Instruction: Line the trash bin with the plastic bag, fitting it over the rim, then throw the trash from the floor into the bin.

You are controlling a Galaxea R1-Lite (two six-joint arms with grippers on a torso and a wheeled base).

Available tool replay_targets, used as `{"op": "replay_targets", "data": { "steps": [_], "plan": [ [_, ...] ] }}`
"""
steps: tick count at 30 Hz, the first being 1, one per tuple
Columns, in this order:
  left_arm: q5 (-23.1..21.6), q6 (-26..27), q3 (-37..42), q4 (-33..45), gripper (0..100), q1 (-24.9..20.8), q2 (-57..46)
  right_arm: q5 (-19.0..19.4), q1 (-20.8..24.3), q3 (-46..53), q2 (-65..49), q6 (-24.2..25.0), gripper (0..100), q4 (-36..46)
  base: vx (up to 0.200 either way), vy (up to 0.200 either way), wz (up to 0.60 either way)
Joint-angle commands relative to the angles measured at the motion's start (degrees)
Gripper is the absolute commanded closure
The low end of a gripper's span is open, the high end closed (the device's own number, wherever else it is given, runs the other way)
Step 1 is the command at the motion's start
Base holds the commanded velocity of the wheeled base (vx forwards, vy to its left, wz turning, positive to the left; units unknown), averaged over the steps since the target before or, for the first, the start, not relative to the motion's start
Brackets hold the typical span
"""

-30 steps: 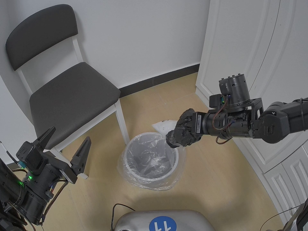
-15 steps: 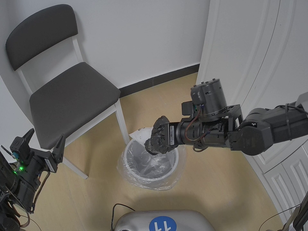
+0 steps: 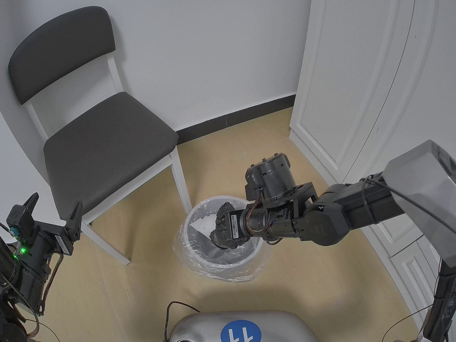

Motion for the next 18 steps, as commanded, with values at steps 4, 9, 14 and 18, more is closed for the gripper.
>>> {"op": "replay_targets", "data": {
  "steps": [4, 9, 14, 18],
  "plan": [
    [0.3, -3.1, 1.0, 0.0, 0, -0.1, -1.6, -0.3, 0.5, -3.8, 9.6, 0.5, 100, -0.3, 0.000, 0.000, 0.00],
    [0.2, -3.2, 1.0, 0.0, 0, -0.3, -0.4, -0.3, -0.6, -8.0, 13.2, 4.0, 100, -0.4, 0.000, 0.000, 0.00],
    [0.2, -3.2, 0.6, -0.4, 0, -1.0, 1.6, -0.1, -2.6, -11.3, 15.7, 5.6, 100, -0.6, 0.000, 0.000, 0.00],
    [0.1, -3.0, 0.4, -0.5, 0, -1.3, 0.8, 0.4, -2.7, -12.7, 17.1, 8.0, 100, -0.9, 0.000, 0.000, 0.00]
  ]
}}
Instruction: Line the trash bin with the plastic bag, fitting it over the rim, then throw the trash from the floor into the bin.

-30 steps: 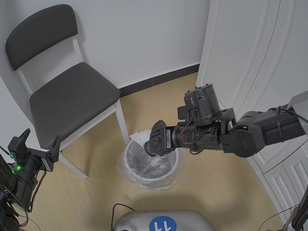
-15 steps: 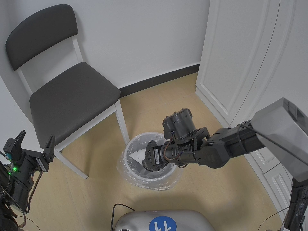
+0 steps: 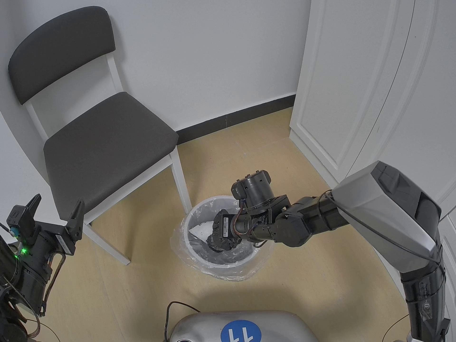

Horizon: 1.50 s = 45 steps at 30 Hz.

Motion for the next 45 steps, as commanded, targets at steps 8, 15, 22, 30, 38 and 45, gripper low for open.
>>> {"op": "replay_targets", "data": {
  "steps": [8, 15, 22, 30, 38, 45],
  "plan": [
    [0.0, 0.1, -0.4, -0.1, 0, -0.6, -0.1, -0.4, 0.4, -0.6, 0.2, 0.9, 100, 0.2, 0.000, 0.000, 0.00],
    [0.1, 1.0, -0.7, 0.0, 0, -0.4, -0.9, -0.6, 0.7, 1.3, -4.1, 0.9, 100, -0.1, 0.000, 0.000, 0.00],
    [0.1, 1.6, -0.5, -0.1, 0, -0.5, -1.2, -1.2, 0.1, 0.1, -0.8, 0.6, 100, -1.2, 0.000, 0.000, 0.00],
    [0.1, 1.8, -0.5, -0.1, 0, -0.4, -1.5, -1.9, -1.0, 0.4, 2.4, -1.4, 100, -4.1, 0.000, 0.000, 0.00],
    [0.1, 1.8, -0.4, 0.0, 0, -0.4, -1.4, -1.8, -1.0, -2.5, 7.3, -1.2, 100, -4.3, 0.000, 0.000, 0.00],
    [0.1, 1.7, -0.2, 0.0, 0, -0.4, -1.4, -1.8, -1.0, -4.6, 8.8, -0.7, 100, -4.0, 0.000, 0.000, 0.00]
  ]
}}
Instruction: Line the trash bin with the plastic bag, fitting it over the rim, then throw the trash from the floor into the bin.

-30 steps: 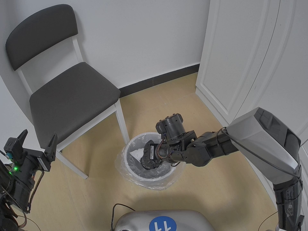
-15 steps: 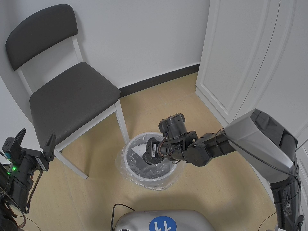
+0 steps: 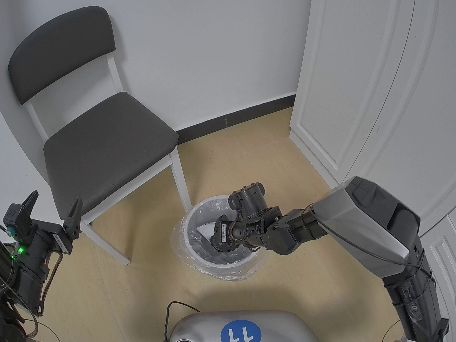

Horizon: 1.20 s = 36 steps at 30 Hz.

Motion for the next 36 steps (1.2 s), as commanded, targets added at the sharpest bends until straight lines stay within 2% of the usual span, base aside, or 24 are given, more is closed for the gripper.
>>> {"op": "replay_targets", "data": {
  "steps": [1, 7, 12, 17, 36],
  "plan": [
    [0.0, 0.0, 0.1, 0.0, 0, 0.0, 0.1, 0.1, -0.1, -0.9, 1.3, 0.2, 100, 0.3, 0.000, 0.000, 0.00],
    [0.0, 0.0, 0.1, 0.1, 0, 0.0, 0.3, 0.8, -0.4, -4.6, 1.1, 3.2, 100, 3.1, 0.000, 0.000, 0.00],
    [0.0, 0.0, 0.2, 0.1, 0, 0.0, 0.4, 1.8, -0.5, -15.2, 2.7, 11.1, 100, 12.8, 0.000, 0.000, 0.00],
    [0.0, 0.0, 0.3, 0.1, 0, 0.0, 0.6, 2.4, -1.1, -22.2, 4.4, 17.4, 100, 19.0, 0.000, 0.000, 0.00],
    [-0.1, -0.1, 0.6, 0.3, 0, 0.1, 1.0, 3.7, -1.2, -22.2, 9.5, 17.5, 100, 20.7, 0.000, 0.000, 0.00]
  ]
}}
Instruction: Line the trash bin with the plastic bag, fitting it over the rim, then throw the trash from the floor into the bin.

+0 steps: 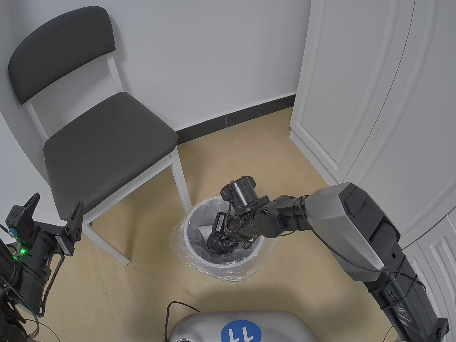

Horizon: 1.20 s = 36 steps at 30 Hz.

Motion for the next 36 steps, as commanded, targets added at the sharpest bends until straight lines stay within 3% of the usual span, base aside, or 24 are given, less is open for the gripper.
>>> {"op": "replay_targets", "data": {
  "steps": [1, 20, 28, 36],
  "plan": [
    [0.0, 0.0, 0.3, 0.0, 0, 0.0, 0.3, 0.3, 0.0, 0.0, 1.3, -0.2, 100, 0.2, 0.000, 0.000, 0.00],
    [-0.1, 0.0, 0.8, 0.0, 0, 0.0, 0.7, 0.5, -0.4, 0.0, 4.0, -2.7, 100, -0.2, 0.000, 0.000, 0.00],
    [0.0, 0.1, 0.6, 0.0, 0, 0.1, 0.3, 0.5, 0.9, 0.0, -5.1, -2.2, 100, 7.7, 0.000, 0.000, 0.00],
    [0.0, 0.1, 0.5, 0.0, 0, 0.1, 0.0, 0.4, 0.9, 0.0, -6.3, -1.7, 100, 8.0, 0.000, 0.000, 0.00]
  ]
}}
